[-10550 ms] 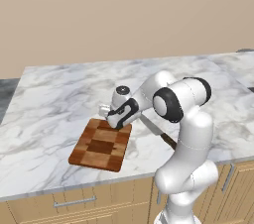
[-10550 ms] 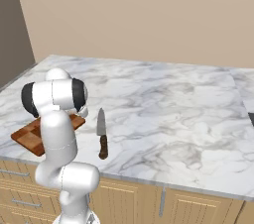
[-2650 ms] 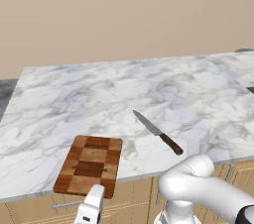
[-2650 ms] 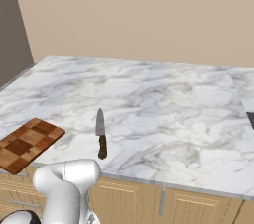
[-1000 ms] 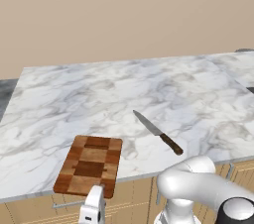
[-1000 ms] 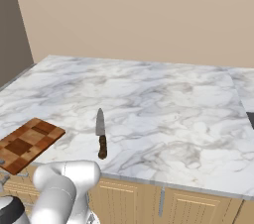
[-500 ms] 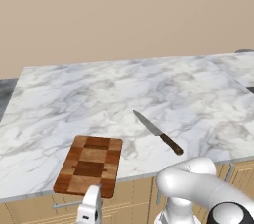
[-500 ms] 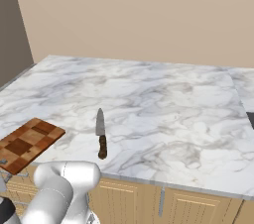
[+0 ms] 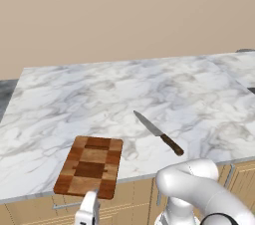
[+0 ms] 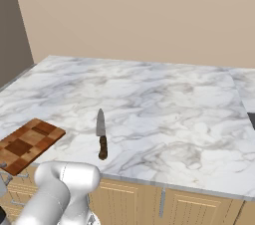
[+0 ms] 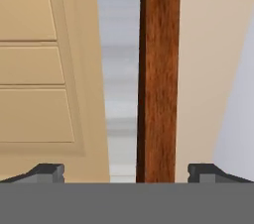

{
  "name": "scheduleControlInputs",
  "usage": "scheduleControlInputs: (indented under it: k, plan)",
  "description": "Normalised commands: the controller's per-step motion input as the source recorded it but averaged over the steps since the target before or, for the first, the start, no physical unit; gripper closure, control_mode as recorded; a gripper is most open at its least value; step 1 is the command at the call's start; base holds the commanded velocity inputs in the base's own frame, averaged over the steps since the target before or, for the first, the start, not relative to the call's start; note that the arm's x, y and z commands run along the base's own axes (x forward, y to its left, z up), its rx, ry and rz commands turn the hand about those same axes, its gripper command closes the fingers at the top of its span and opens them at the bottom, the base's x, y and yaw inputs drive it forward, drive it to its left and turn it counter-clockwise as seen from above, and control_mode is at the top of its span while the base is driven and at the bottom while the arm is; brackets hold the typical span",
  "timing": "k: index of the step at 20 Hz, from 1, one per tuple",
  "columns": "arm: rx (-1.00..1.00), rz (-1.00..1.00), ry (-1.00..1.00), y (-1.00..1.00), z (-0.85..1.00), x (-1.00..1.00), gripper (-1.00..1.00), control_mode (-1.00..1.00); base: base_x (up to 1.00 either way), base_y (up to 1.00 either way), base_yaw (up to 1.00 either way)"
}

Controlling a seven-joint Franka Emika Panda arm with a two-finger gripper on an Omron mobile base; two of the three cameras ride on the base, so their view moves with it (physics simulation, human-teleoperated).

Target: Move the cutting board and knife to the sink. Then move spray from the cabinet to the counter.

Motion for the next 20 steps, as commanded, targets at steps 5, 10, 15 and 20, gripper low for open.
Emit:
scheduleControlInputs:
  k: [5, 10, 15, 20]
  plan:
    - [0.00, 0.00, -0.07, 0.09, -0.07, 0.03, -1.00, -1.00, 0.00, 0.00, 0.00]
    - [0.00, 0.00, -0.03, 0.01, 0.05, -0.01, -1.00, -1.00, 0.00, 0.00, 0.00]
    - [0.00, 0.00, 0.00, 0.00, 0.18, 0.00, -1.00, -1.00, 0.00, 0.00, 0.00]
    - [0.00, 0.00, 0.00, -0.05, 0.14, 0.00, -1.00, -1.00, 0.00, 0.00, 0.00]
